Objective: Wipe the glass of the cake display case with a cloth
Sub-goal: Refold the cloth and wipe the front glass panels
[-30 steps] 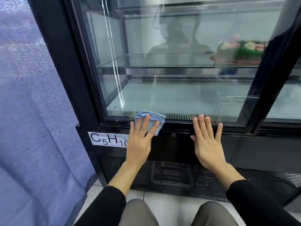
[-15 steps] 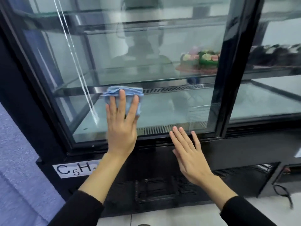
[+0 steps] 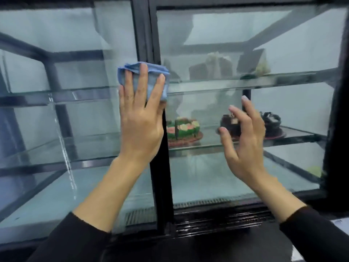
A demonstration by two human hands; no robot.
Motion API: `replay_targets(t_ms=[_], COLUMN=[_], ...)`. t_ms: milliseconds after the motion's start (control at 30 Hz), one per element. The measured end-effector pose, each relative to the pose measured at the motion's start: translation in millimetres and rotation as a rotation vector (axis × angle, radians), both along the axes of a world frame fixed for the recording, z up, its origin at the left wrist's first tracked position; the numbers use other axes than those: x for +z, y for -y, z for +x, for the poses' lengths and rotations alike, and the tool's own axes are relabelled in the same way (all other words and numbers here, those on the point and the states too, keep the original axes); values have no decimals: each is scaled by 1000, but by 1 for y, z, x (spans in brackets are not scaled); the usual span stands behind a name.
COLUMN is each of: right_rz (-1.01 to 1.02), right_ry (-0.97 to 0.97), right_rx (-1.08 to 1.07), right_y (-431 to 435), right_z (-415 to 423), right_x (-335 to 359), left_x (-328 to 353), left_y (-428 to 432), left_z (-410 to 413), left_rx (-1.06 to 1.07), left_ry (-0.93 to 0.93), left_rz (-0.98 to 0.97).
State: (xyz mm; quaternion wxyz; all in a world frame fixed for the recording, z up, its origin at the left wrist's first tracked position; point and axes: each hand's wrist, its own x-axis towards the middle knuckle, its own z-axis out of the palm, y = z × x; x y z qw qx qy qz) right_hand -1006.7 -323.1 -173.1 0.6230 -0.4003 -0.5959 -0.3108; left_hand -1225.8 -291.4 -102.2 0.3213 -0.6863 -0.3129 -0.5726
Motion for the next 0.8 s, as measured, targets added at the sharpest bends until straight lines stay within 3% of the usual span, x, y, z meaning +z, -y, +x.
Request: replay_targets(t_ms=[233, 433, 533, 700, 800], right_rz=[-6, 10, 0, 17, 37], right_ry=[-73, 30, 88, 99, 101], right_rx=[-102, -145, -203, -299, -374], right_y=[-14, -24, -24, -28, -31], right_z=[151, 197, 220, 257, 262], right_x=[75, 110, 113, 95, 84], left_x=[63, 110, 93, -6, 13], left_y=[-9, -13, -14, -9, -15], left_z=[64, 114, 113, 108, 98], left_rx=[317, 130, 118, 154, 187], left_ry=[-108, 68, 88, 64, 40], left_rz=[61, -89, -82, -147, -140])
